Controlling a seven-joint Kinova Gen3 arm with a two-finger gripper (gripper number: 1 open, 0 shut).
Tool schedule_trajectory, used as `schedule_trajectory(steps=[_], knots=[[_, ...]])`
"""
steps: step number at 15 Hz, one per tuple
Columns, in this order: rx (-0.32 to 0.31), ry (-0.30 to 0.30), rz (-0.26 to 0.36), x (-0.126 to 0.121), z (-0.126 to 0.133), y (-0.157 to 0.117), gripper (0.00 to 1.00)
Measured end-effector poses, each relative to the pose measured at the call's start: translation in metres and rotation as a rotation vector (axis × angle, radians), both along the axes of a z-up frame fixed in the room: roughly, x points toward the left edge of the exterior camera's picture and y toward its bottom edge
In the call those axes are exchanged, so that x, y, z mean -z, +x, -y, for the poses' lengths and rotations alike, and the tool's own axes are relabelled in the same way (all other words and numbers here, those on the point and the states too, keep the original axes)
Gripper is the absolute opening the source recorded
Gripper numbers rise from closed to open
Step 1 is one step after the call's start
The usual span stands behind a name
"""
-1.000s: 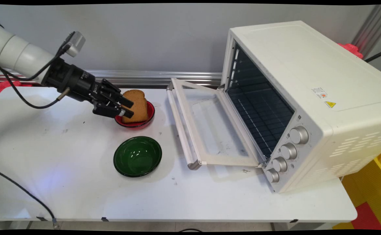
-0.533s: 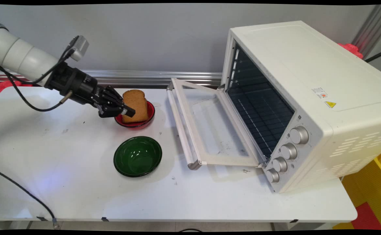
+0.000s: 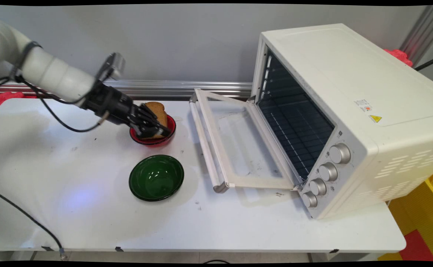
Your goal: Close the oven
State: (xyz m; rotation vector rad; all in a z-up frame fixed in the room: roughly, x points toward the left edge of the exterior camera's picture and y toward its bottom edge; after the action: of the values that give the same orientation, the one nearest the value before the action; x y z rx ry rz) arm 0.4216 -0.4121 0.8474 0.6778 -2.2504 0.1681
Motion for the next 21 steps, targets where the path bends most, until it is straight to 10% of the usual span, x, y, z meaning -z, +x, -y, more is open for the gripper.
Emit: schedule_trajectory(steps=[21], knots=[[0.002,-0.009,0.000,0.101,0.042,-0.067,0.00]])
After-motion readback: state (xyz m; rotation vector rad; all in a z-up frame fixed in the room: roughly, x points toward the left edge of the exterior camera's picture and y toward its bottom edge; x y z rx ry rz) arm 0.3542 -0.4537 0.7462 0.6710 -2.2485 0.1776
